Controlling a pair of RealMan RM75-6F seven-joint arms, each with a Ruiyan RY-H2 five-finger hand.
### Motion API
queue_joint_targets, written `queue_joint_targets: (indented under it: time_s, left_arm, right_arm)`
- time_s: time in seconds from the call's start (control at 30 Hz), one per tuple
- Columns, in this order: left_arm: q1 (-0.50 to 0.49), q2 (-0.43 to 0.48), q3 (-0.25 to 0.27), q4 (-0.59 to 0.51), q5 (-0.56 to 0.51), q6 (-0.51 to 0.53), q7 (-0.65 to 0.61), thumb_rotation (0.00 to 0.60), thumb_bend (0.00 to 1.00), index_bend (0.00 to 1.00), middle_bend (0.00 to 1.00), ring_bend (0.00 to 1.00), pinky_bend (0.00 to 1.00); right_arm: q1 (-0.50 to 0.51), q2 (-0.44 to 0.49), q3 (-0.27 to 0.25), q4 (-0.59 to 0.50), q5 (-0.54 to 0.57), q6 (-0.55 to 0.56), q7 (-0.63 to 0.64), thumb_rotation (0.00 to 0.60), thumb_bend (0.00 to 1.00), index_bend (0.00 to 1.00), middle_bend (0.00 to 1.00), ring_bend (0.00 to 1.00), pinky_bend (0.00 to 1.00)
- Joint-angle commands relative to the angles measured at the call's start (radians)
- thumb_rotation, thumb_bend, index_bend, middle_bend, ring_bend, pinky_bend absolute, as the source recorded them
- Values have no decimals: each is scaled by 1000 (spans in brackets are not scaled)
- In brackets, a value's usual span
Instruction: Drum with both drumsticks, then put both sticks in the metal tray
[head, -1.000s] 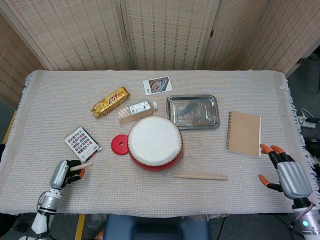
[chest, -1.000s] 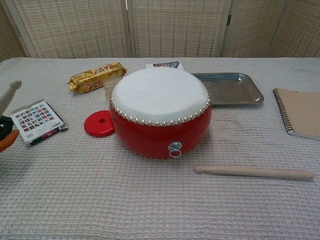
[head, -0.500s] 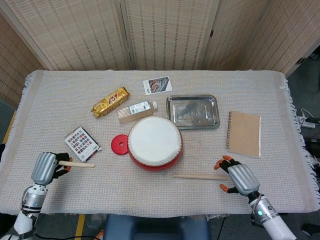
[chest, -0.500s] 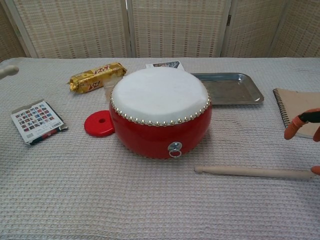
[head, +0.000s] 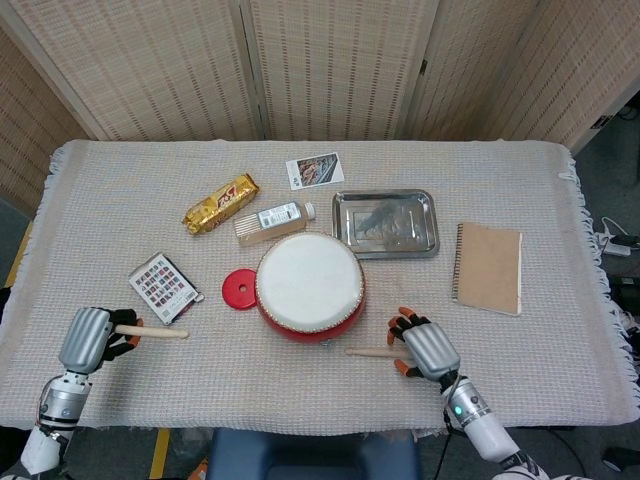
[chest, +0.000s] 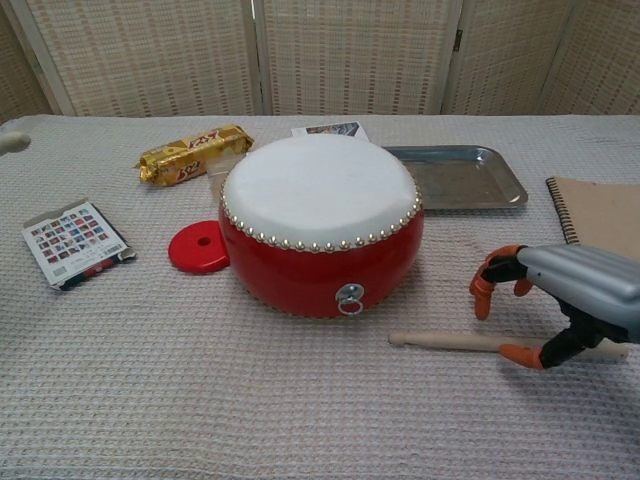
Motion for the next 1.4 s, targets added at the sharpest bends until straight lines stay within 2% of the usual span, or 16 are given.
queue_joint_targets:
  time_s: [0.03,0.53,0.77,0.87,0.97,1.1,1.17,1.23,1.33,1.4]
  left_arm:
    - [0,2,1,2,-2,-4,-3,600,789,982,1000,1000,1000]
    - [1,12,13,5,-9,-23,-25,600,789,979,1000,1000,1000]
    - [5,15,13,10,-11,-17,-45,600,784,979,1000,1000,1000]
    - [7,16,12,8,-12,-13,-49,600,777,979,1000,1000,1000]
    - [9,17,11,5,-14,-9,-51,600,777,979,1000,1000,1000]
    - [12,20,8,0,-17,-5,-53,600,776,979,1000,1000,1000]
    - [13,21,8,-4,-19,-7,-54,600,776,979,1000,1000,1000]
    - [13,21,8,-7,-19,-8,-53,600,775,979,1000,1000,1000]
    - [12,21,10,-13,-18,-11,-48,600,773,979,1000,1000,1000]
    - [10,21,10,-18,-16,-13,-43,600,770,979,1000,1000,1000]
  right_arm:
    - [19,-24,8,15,23,-17,-21,600,266,470,250,51,291]
    - [62,-88,-13,61,59,-33,-100,600,290,502,250,53,291]
    - [51,-82,-7,49,24,20,-10,600,393,646,250,91,291]
    - [43,-32,18,-13,19,32,128,600,398,663,257,117,293]
    - [33,47,56,-85,12,34,348,600,398,668,283,144,297]
    - [18,150,103,-120,-10,21,750,600,398,668,309,172,299]
    - [11,191,118,-103,-40,13,996,600,398,668,324,196,301]
    - [14,226,104,-53,-109,3,1233,600,398,668,336,217,311]
    - [26,223,78,50,-187,14,1559,600,398,666,346,239,318]
    - [40,207,51,125,-234,23,1716,600,398,654,347,244,321]
